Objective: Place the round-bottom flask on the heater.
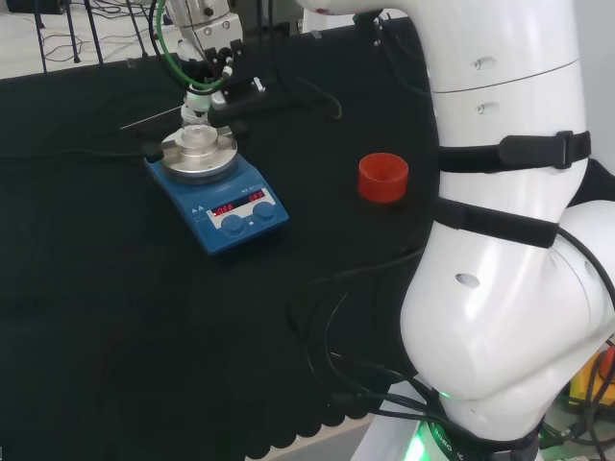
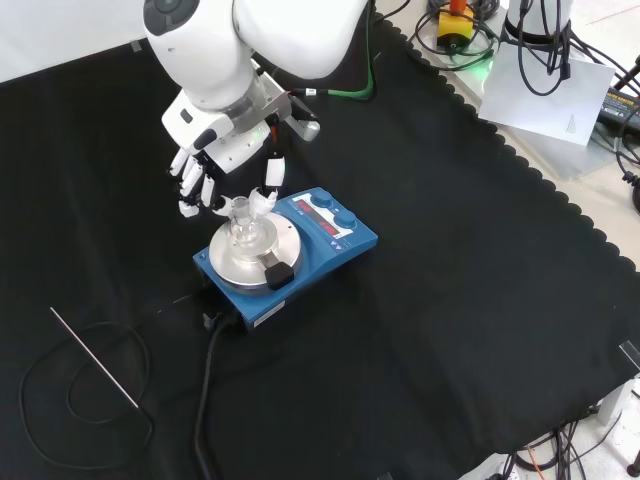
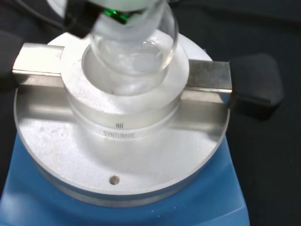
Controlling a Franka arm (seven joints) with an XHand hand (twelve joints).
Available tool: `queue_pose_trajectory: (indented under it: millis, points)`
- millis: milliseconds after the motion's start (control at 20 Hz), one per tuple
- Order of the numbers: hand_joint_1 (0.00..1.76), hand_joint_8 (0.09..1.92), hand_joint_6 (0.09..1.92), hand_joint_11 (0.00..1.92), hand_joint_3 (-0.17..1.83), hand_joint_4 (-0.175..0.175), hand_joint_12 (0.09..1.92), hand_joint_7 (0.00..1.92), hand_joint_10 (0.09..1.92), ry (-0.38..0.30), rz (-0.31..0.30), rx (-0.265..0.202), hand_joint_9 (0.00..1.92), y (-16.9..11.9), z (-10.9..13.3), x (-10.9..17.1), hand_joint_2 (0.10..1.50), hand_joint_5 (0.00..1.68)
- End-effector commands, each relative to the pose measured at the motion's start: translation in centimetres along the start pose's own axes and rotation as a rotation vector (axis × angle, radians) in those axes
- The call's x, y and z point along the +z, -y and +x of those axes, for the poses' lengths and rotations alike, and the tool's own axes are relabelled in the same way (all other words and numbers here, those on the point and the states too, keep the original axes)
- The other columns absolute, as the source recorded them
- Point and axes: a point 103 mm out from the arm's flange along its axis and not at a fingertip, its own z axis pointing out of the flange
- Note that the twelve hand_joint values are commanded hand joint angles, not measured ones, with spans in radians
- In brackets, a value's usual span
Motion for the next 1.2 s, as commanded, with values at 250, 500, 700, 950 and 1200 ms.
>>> queue_pose_trajectory:
  millis: [250, 500, 700, 950, 1200]
  points:
    - [0.94, 0.65, 0.88, 0.43, 0.67, -0.062, 1.29, 0.44, 0.62, 0.000, 0.013, -0.003, 0.66, 0.5, -0.4, 0.3, 0.64, 0.89]
    - [0.93, 0.65, 0.88, 0.42, 0.68, -0.060, 1.29, 0.44, 0.62, 0.016, 0.029, -0.006, 0.65, 0.6, -0.4, 0.7, 0.62, 0.85]
    - [0.88, 0.66, 0.81, 0.39, 0.67, -0.057, 1.30, 0.40, 0.64, 0.002, 0.018, -0.008, 0.62, 0.9, -0.5, 0.1, 0.58, 0.55]
    - [0.82, 0.68, 0.55, 0.37, 0.60, -0.054, 1.31, 0.35, 0.66, -0.016, -0.017, 0.005, 0.59, 2.3, -1.4, -1.1, 0.58, 0.37]
    - [0.81, 0.69, 0.43, 0.36, 0.58, -0.051, 1.32, 0.34, 0.67, -0.033, -0.034, 0.021, 0.58, 4.6, -2.5, -2.1, 0.59, 0.38]
